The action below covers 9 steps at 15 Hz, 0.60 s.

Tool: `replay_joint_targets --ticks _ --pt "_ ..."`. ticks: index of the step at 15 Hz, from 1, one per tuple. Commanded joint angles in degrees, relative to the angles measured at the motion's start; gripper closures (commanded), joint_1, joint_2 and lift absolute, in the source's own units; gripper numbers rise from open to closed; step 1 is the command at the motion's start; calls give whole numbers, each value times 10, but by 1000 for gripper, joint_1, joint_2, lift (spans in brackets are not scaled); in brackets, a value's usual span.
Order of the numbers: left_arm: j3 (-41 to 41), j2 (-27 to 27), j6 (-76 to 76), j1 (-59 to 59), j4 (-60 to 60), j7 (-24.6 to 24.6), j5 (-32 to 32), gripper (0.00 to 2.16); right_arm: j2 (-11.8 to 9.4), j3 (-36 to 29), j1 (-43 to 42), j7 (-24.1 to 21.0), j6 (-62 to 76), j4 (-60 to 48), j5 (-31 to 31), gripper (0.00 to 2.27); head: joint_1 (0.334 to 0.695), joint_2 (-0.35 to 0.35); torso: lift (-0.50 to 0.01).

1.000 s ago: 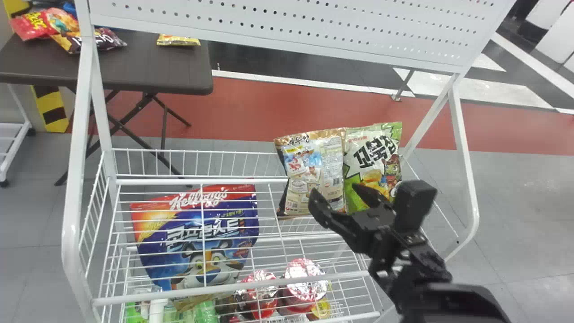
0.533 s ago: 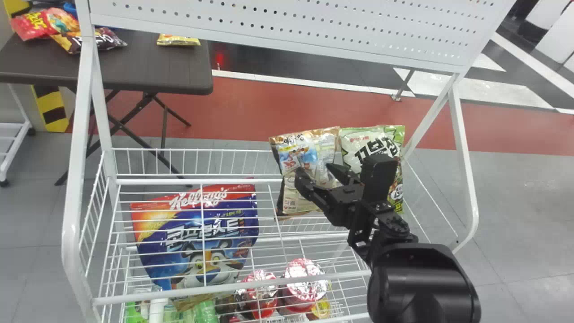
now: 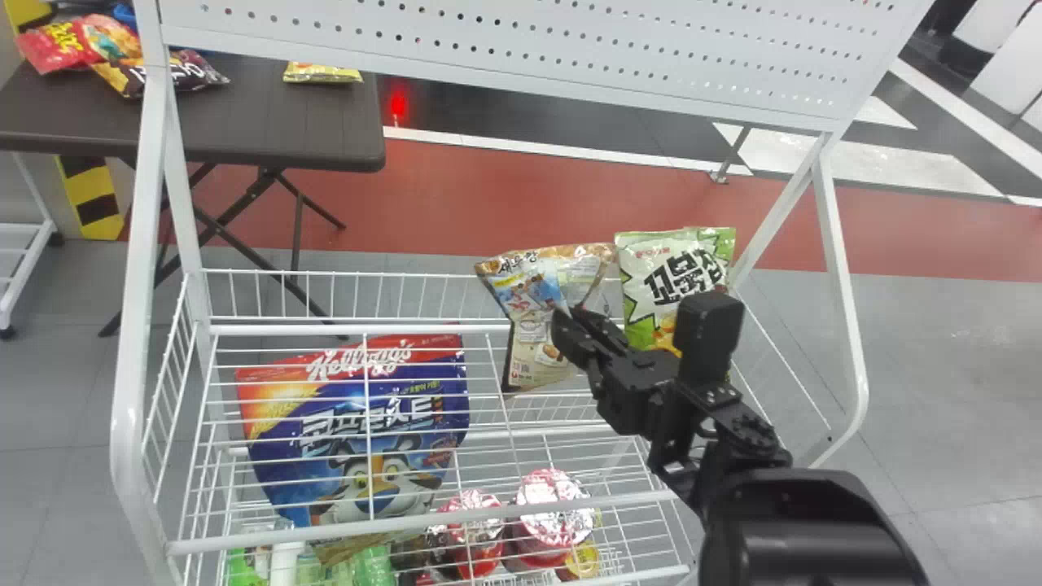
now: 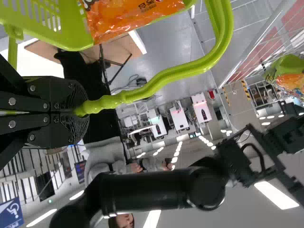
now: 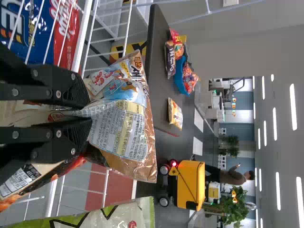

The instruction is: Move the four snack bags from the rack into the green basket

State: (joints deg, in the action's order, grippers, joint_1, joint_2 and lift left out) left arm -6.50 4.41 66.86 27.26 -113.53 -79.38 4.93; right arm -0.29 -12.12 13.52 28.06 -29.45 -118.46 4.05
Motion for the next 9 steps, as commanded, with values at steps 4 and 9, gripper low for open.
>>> replay_joint_targets --ticks 4,9 --pt "18 1 8 -1 -5 -2 0 1926 2 -25 163 14 -160 -244 -75 2121 695 -350 0" --pt "29 -2 8 -1 -5 -2 3 1929 1 -40 310 47 -222 -310 -156 2121 695 -350 0"
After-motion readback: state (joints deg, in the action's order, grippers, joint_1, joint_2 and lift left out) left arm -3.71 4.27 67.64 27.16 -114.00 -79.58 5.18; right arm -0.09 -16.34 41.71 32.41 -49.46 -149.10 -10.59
